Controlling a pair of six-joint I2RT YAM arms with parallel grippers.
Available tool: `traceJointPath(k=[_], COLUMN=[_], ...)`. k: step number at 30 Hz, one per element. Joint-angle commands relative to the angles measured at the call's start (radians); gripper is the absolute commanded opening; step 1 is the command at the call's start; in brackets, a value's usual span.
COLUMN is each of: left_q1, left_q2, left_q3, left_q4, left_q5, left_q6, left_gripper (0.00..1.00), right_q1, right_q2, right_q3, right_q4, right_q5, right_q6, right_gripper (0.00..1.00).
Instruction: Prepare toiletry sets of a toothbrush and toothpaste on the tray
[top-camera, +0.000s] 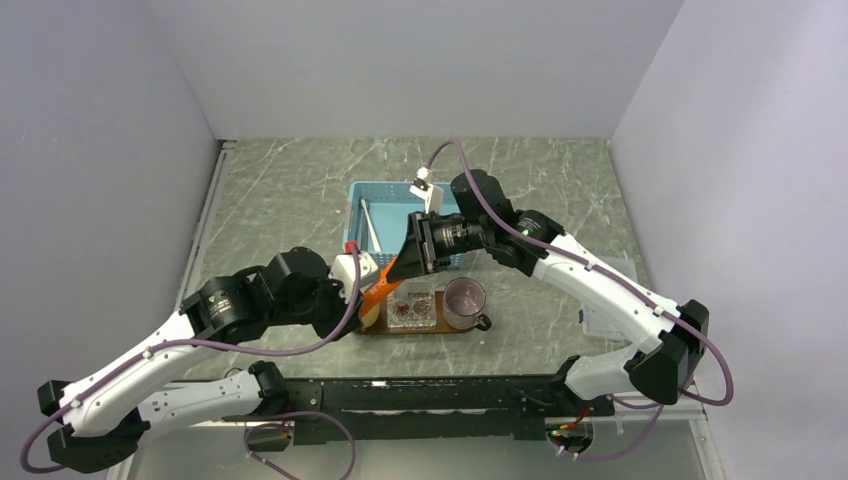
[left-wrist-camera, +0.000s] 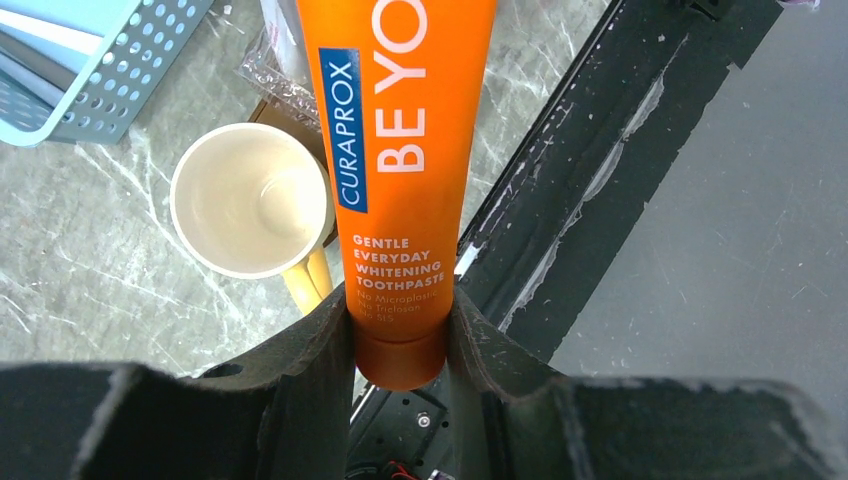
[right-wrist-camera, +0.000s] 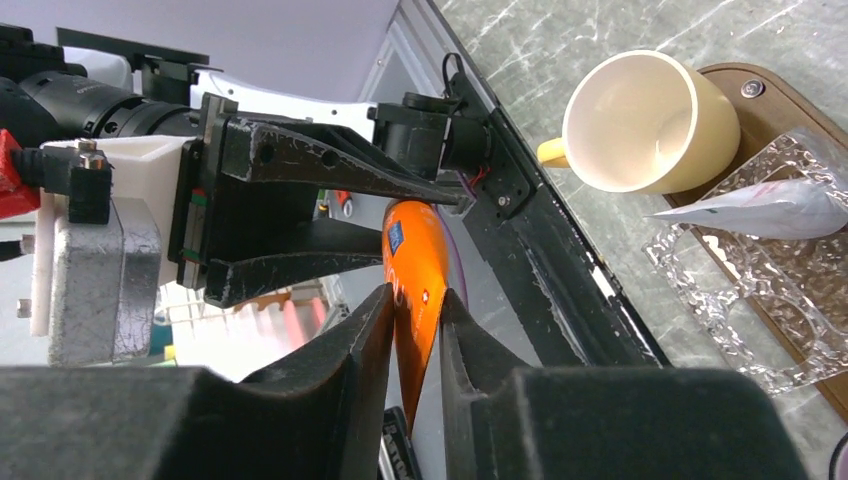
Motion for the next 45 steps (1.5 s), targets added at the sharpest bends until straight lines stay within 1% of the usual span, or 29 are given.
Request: traceJointPath(k=[1, 4, 5, 6, 9, 10, 11, 12, 15, 17, 22, 28, 33, 37, 38, 44, 45], left_q1=[-0.006, -0.006, -0.006, -0.006, -0.006, -0.007, -0.006, -0.006, -0.006, -0.006, -0.006, -0.007, -0.006, -0.006, -0.006, -0.006, -0.006], left_q2=[-0.005, -0.007, -0.006, -0.005, -0.004, -0.004, -0.006, -0.008, -0.009, -0.009, -0.007, -0.036, -0.065, -0.087, -0.092, -0.153, -0.166], left_q3=[0.008, 0.007, 0.006, 0.007, 0.009, 0.011, 0.012, 0.013, 0.011, 0.007, 0.006, 0.037, 0.054, 0.036, 0.029, -0.028, -0.037], left_q4=[0.032, 0.035, 0.034, 0.035, 0.033, 0.033, 0.033, 0.034, 0.035, 0.037, 0.039, 0.044, 0.057, 0.088, 0.102, 0.167, 0.172], left_q5=[-0.016, -0.018, -0.019, -0.019, -0.021, -0.027, -0.034, -0.038, -0.031, -0.022, -0.008, 0.016, 0.013, -0.015, -0.020, -0.080, -0.116], left_q6=[0.010, 0.009, 0.009, 0.008, 0.008, 0.008, 0.006, 0.004, 0.005, 0.006, 0.006, 0.005, -0.009, -0.036, -0.045, -0.084, -0.087], left_gripper=[0.00, 0.00, 0.00, 0.00, 0.00, 0.04, 0.13, 0.19, 0.27, 0.31, 0.51, 0.67, 0.75, 0.79, 0.82, 0.84, 0.85], right_q1=[-0.003, -0.003, -0.003, -0.003, -0.002, -0.002, -0.002, -0.002, -0.004, -0.004, -0.003, -0.004, -0.003, -0.005, -0.004, -0.003, -0.004], right_q2=[-0.005, -0.005, -0.005, -0.005, -0.008, -0.010, -0.012, -0.014, -0.023, -0.031, -0.046, -0.056, -0.069, -0.069, -0.064, -0.034, -0.024], right_q3=[0.003, -0.011, -0.014, -0.016, -0.023, -0.026, -0.029, -0.033, -0.044, -0.039, -0.007, 0.052, 0.147, 0.208, 0.226, 0.341, 0.354], right_q4=[0.042, 0.056, 0.060, 0.061, 0.064, 0.069, 0.073, 0.077, 0.073, 0.060, -0.002, -0.091, -0.234, -0.349, -0.383, -0.590, -0.613], right_q5=[-0.022, -0.029, -0.032, -0.031, -0.029, -0.031, -0.032, -0.033, -0.025, -0.016, 0.022, 0.069, 0.143, 0.188, 0.205, 0.368, 0.398], right_q6=[0.011, 0.018, 0.020, 0.021, 0.022, 0.025, 0.028, 0.031, 0.027, 0.014, -0.031, -0.089, -0.185, -0.266, -0.286, -0.411, -0.419], right_gripper=[0.20, 0.08, 0.03, 0.00, 0.00, 0.00, 0.00, 0.00, 0.00, 0.00, 0.00, 0.00, 0.00, 0.00, 0.00, 0.00, 0.00])
